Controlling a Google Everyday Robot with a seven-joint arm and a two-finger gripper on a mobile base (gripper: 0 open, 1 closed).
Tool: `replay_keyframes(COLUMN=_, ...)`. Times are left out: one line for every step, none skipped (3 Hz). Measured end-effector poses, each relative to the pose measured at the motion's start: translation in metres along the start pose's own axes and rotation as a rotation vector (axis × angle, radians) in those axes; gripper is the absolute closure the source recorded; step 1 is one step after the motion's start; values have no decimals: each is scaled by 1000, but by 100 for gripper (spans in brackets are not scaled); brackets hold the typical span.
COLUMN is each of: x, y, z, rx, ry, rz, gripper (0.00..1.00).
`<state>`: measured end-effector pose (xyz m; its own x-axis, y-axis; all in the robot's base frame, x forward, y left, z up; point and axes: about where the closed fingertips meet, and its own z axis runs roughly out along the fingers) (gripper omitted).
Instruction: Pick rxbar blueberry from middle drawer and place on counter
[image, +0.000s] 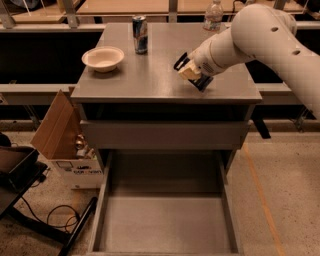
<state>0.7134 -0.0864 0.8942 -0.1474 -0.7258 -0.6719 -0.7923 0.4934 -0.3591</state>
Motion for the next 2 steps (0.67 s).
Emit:
replay_keyframes(x=-3, y=-2, z=4, rx=14, ry=-17, rz=-2, gripper=85)
replay_keyframes(x=-4, y=-1, z=6, rx=10, ry=-17, rz=-3, gripper=62)
